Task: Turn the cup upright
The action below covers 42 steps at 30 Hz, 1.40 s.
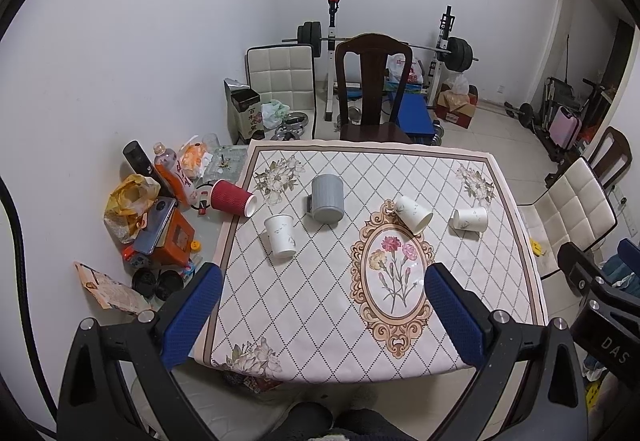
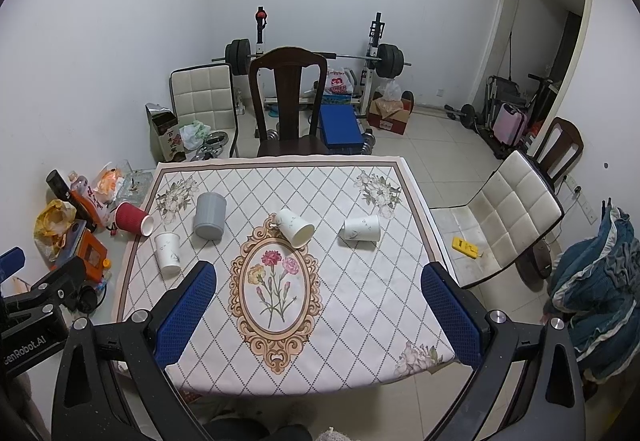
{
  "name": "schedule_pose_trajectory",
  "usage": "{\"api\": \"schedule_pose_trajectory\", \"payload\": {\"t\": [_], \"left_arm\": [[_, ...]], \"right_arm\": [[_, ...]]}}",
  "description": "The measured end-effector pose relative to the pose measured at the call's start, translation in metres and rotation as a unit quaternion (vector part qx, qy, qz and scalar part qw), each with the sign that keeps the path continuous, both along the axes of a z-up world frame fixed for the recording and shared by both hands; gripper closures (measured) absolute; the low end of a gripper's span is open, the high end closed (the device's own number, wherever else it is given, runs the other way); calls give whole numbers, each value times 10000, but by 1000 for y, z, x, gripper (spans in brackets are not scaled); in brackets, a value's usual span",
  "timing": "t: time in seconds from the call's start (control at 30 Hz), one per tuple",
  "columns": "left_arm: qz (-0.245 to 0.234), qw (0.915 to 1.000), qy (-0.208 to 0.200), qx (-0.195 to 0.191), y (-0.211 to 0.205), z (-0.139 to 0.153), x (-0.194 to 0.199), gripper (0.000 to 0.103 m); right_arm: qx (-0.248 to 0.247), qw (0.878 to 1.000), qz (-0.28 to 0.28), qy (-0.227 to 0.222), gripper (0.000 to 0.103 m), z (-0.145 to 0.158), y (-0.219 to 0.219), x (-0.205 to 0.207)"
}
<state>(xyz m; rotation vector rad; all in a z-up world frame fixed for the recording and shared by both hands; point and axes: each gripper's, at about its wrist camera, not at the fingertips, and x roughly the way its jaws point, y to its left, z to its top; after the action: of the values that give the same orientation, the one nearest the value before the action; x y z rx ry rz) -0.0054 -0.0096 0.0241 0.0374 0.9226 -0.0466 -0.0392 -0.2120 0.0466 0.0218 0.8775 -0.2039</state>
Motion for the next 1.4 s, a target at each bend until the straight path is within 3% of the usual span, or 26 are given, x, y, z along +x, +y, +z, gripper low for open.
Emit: {"api": "schedule_pose_trajectory", "payload": {"t": [0.57,0.87,1.0,1.2,1.4], "left_arm": [[83,10000,9,-21,11,-4,3,0],[523,9984,152,150,8,-39,15,0],[861,9942,443,460,24,-82,37,0],[1149,9826,1221,793,59,-160,84,0],[1385,9688,1958,629,98,-232,143,0]], "right_arm": [[34,9999,106,30,0,-8,0,3],[104,9990,304,301,0,-27,-8,19],[189,9966,428,673,0,-66,-10,42],[360,9866,478,1519,0,-156,6,92],[342,9729,533,2226,0,-247,47,149]]}}
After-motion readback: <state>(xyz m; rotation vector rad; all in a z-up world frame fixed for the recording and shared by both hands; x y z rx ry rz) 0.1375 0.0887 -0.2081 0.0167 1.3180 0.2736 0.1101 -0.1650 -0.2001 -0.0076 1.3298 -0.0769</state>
